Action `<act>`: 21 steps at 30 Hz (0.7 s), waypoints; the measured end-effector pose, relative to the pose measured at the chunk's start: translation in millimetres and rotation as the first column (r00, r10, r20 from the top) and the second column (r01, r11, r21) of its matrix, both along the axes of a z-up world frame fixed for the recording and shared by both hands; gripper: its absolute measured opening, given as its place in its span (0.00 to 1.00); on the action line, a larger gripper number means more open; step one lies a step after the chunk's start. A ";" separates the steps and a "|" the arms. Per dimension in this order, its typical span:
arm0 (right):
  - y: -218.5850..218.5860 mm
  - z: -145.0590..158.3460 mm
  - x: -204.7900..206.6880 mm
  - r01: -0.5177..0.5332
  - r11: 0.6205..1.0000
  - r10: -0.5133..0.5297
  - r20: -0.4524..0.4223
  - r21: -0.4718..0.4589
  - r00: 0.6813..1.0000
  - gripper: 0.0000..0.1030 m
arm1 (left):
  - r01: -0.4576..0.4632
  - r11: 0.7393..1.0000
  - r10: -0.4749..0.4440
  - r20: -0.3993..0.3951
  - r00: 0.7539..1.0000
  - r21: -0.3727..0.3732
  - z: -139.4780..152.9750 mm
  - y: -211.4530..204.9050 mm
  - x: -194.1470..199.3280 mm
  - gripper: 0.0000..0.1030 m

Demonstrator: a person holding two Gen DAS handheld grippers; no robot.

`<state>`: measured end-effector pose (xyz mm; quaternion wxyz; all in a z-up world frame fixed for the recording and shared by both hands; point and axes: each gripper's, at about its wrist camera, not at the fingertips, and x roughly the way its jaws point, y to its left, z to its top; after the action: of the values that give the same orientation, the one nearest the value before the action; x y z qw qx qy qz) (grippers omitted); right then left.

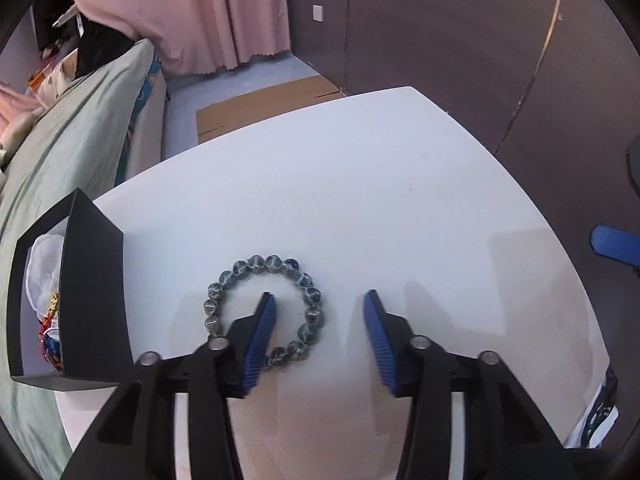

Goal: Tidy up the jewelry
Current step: 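Close the left gripper on the grey beaded bracelet and lift it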

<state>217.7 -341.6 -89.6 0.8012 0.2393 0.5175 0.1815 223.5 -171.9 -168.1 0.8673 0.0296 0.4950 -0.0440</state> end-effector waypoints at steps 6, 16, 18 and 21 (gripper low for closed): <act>11.2 0.5 1.1 -0.051 0.999 0.051 0.009 -0.020 0.999 0.94 | 0.016 1.000 -0.016 -0.012 1.000 -0.008 0.3 1.0 -0.4 0.06; 39.0 3.7 7.9 -0.087 0.996 0.088 0.034 -0.033 0.996 0.94 | -0.011 0.993 0.016 0.038 0.999 -0.114 44.7 46.7 -9.1 0.06; 43.0 3.8 9.0 -0.086 0.996 0.087 0.037 -0.036 0.996 0.94 | -0.019 0.991 0.026 0.053 0.998 -0.132 57.8 56.0 -10.2 0.06; 47.8 1.0 10.0 -0.084 0.996 0.086 0.028 -0.038 0.996 0.94 | -0.022 0.990 0.034 0.086 0.996 -0.141 80.1 65.2 -14.3 0.06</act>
<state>227.7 -293.8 -88.6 0.8047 0.1994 0.5184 0.2094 209.2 -106.7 -88.0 0.8887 -0.0363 0.4524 -0.0651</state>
